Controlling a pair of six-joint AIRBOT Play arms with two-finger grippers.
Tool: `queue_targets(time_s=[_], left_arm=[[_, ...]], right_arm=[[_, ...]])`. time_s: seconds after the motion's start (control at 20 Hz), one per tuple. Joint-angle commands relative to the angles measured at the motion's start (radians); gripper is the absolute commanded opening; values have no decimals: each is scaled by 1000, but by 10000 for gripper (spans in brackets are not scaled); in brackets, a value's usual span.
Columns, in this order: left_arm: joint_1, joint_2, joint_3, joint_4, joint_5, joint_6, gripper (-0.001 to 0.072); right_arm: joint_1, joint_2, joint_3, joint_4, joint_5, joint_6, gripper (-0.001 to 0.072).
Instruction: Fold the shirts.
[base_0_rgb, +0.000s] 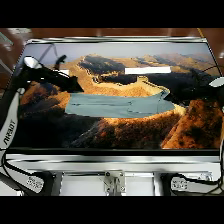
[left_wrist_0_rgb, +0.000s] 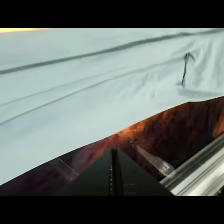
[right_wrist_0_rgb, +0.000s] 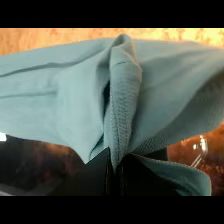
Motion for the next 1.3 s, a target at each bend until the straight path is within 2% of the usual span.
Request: queue_targets(time_s=[0.0, 0.2, 0.35, 0.55, 0.65, 0.8, 0.9, 1.0, 1.25], left_arm=[[-211, -64, -15, -23, 103, 8, 35], [-416, -144, -14, -236, 288, 8, 35], [-528, -190, -14, -273, 360, 8, 35], [-646, -249, -14, -283, 373, -55, 35], [-669, -275, -14, -304, 441, -56, 35], [-591, -263, -14, -374, 474, -53, 34], [-486, -215, -14, -381, 457, -34, 33], [-377, -138, -14, -381, 436, 3, 33], [-90, 137, -14, -381, 418, 40, 34]], right_arm=[[-1, 153, 1, 4, 84, 56, 57], [-1, 277, 1, -2, 151, 101, 57], [-1, 357, 1, -3, 176, 125, 57], [-1, 438, 1, -3, 185, 151, 57], [-1, 459, 1, 4, 205, 170, 57], [2, 472, 0, 4, 268, 172, 58], [39, 468, 0, -14, 254, 172, 58], [114, 455, 0, -14, 173, 175, 57], [416, 323, 0, 19, -157, 190, 57]])
